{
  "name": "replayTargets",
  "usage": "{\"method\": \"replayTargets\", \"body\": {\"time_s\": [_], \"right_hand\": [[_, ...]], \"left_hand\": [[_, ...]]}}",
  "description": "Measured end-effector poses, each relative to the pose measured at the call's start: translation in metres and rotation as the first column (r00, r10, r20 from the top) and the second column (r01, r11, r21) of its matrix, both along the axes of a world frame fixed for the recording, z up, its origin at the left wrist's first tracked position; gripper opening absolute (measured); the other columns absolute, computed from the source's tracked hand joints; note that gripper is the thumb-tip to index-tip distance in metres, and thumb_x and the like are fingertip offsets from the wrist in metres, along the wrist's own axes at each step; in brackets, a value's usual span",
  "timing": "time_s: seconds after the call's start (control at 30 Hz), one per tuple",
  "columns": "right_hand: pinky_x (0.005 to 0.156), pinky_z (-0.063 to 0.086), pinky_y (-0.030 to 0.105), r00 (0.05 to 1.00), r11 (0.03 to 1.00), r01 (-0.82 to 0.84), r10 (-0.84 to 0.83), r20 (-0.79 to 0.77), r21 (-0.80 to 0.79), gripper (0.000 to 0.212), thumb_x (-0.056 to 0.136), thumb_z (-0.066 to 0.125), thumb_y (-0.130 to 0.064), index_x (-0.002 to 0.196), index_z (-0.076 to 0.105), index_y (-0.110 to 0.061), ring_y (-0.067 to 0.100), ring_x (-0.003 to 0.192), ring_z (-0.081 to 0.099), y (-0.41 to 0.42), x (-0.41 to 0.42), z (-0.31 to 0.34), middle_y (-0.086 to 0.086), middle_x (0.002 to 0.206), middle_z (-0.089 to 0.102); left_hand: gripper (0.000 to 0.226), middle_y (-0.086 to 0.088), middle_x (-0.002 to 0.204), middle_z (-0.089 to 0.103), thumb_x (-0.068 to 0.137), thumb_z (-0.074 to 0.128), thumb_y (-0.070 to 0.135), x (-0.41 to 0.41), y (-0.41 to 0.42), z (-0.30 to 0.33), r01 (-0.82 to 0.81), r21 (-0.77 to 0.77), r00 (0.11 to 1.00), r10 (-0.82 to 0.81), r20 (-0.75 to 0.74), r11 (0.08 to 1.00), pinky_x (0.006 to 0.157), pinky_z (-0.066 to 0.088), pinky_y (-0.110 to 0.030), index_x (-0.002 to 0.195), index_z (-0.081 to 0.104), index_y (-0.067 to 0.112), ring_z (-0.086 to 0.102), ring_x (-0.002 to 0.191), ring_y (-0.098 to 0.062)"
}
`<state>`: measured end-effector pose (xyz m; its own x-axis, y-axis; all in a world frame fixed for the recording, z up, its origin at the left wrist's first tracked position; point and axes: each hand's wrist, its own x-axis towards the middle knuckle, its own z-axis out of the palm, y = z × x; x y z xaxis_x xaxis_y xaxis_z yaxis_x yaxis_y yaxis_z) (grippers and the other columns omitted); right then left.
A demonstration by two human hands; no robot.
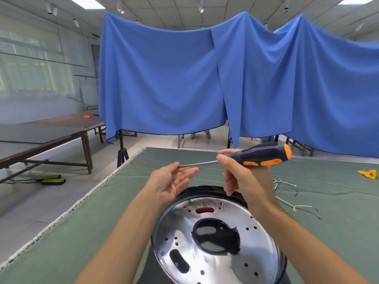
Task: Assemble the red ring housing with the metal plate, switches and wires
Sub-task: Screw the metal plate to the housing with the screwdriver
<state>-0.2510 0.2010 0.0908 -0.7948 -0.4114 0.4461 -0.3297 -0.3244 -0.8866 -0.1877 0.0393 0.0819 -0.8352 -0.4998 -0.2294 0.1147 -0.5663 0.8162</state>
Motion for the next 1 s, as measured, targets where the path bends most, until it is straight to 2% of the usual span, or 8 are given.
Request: {"method": "replayTargets", "body": {"time_s": [0.13,0.17,0.27,0.33,0.43,0.63,0.9,1.0], "right_hand": [[0.046,0.052,0.025,0.999,0.999,-0.014,0.015,0.049,-0.039,0.01,0.082,0.072,-0.014,0.091,0.073,-0.018,0.021,0.051,0.065,0.016,-0.005,-0.005,0.009,0.059,0.064],[0.048,0.053,0.025,0.999,0.999,-0.011,0.013,0.041,-0.046,0.012,0.083,0.071,-0.012,0.094,0.073,-0.018,0.02,0.054,0.066,0.019,-0.008,-0.007,0.008,0.06,0.064],[0.053,0.056,0.027,0.998,0.997,0.046,-0.043,0.041,-0.06,0.016,0.084,0.07,-0.01,0.099,0.071,-0.018,0.02,0.057,0.066,0.029,-0.019,-0.012,0.008,0.063,0.065],[0.054,0.056,0.028,0.995,0.994,0.082,-0.078,0.064,-0.067,0.018,0.085,0.07,-0.01,0.101,0.07,-0.017,0.021,0.057,0.065,0.035,-0.025,-0.018,0.007,0.062,0.065],[0.053,0.054,0.029,0.99,0.99,0.118,-0.11,0.092,-0.082,0.018,0.084,0.069,-0.008,0.101,0.069,-0.016,0.02,0.057,0.064,0.041,-0.032,-0.026,0.004,0.062,0.064],[0.051,0.053,0.027,0.984,0.986,0.145,-0.136,0.114,-0.08,0.018,0.084,0.07,-0.01,0.1,0.07,-0.018,0.017,0.054,0.063,0.053,-0.05,-0.031,0.004,0.057,0.064],[0.05,0.052,0.024,0.995,0.996,0.08,-0.077,0.06,-0.05,0.018,0.085,0.07,-0.011,0.101,0.07,-0.019,0.015,0.053,0.063,0.023,-0.055,-0.029,0.0,0.058,0.063],[0.051,0.051,0.023,1.0,0.999,0.028,-0.028,-0.001,-0.019,0.018,0.084,0.07,-0.013,0.102,0.07,-0.018,0.016,0.056,0.064,0.009,-0.049,-0.034,0.0,0.063,0.066]], "left_hand": [[0.029,-0.019,0.082,0.072,0.098,0.038,0.016,-0.009,0.016,-0.003,-0.006,-0.418,0.981,0.087,0.173,0.908,0.032,0.032,-0.016,0.094,0.059,-0.002,0.044,0.035,-0.013],[0.023,-0.015,0.084,0.072,0.094,0.042,0.013,-0.012,0.017,-0.007,-0.009,-0.625,0.964,0.173,0.202,0.781,0.037,0.037,-0.019,0.091,0.062,0.002,0.048,0.043,-0.014],[0.027,-0.001,0.109,0.065,0.083,0.05,0.015,-0.024,0.021,-0.017,0.208,-0.977,0.909,0.358,0.212,0.05,0.08,0.05,-0.033,0.105,0.065,0.019,0.056,0.101,-0.018],[0.04,0.0,0.123,0.057,0.082,0.053,0.02,-0.038,0.022,-0.023,0.391,-0.914,0.895,0.278,0.348,-0.113,0.092,0.044,-0.035,0.122,0.057,0.023,0.046,0.12,-0.019],[0.033,-0.004,0.111,0.064,0.084,0.062,0.03,-0.06,0.021,-0.026,0.572,-0.813,0.819,0.129,0.559,-0.11,0.086,0.048,-0.033,0.115,0.061,0.019,0.058,0.102,-0.023],[0.037,0.001,0.054,0.046,0.086,0.067,0.028,-0.08,0.003,-0.022,0.606,-0.781,0.794,0.157,0.587,-0.151,0.057,0.032,-0.029,0.056,0.053,0.013,0.041,0.056,-0.015],[0.025,-0.004,0.1,0.064,0.089,0.06,0.013,-0.034,-0.018,-0.016,0.739,-0.67,0.66,0.28,0.697,-0.074,0.085,0.052,-0.037,0.113,0.066,0.019,0.062,0.098,-0.027],[0.032,-0.007,0.094,0.071,0.083,0.051,0.005,-0.016,-0.008,-0.011,0.834,-0.547,0.545,0.25,0.8,-0.069,0.071,0.058,-0.038,0.108,0.066,0.019,0.069,0.087,-0.032]]}}
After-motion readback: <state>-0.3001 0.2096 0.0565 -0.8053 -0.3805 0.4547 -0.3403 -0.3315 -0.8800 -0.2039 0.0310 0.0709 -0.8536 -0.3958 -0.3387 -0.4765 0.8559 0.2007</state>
